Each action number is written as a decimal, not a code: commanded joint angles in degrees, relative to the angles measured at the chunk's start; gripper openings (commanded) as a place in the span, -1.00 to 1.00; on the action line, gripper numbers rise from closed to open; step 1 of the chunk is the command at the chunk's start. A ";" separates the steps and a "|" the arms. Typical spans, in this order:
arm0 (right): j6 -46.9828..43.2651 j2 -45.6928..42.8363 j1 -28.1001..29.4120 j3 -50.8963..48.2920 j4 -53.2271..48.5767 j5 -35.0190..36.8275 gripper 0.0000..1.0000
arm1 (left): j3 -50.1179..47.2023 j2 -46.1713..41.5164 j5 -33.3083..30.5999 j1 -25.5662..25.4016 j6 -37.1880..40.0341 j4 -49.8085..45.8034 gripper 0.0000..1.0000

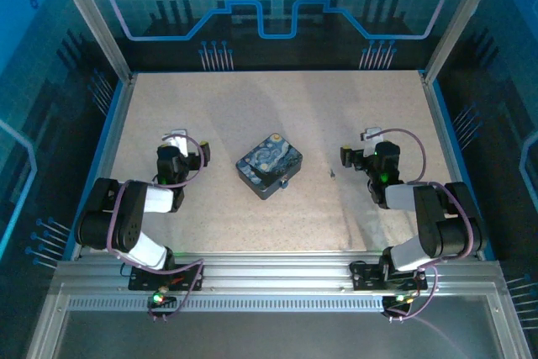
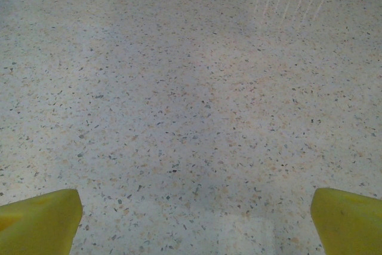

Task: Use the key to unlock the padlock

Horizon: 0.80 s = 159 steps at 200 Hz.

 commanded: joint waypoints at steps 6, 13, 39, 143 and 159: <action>-0.13 0.67 -0.63 1.26 1.99 -0.20 1.00 | 1.12 0.70 0.77 0.42 0.61 1.54 0.98; -0.12 0.58 -0.62 1.26 1.99 -0.20 0.99 | 1.09 0.72 0.76 0.42 0.62 1.54 0.98; -0.20 0.64 -0.62 1.26 2.04 -0.20 1.00 | 1.10 0.70 0.79 0.42 0.62 1.66 0.98; 4.28 -15.36 -0.33 9.05 -26.20 0.27 0.99 | -3.12 -13.98 -4.31 -2.48 2.11 -2.40 0.98; 7.78 -17.93 0.03 12.27 -36.29 -2.02 0.99 | 1.74 -19.96 -4.88 -2.92 -3.38 -17.74 0.98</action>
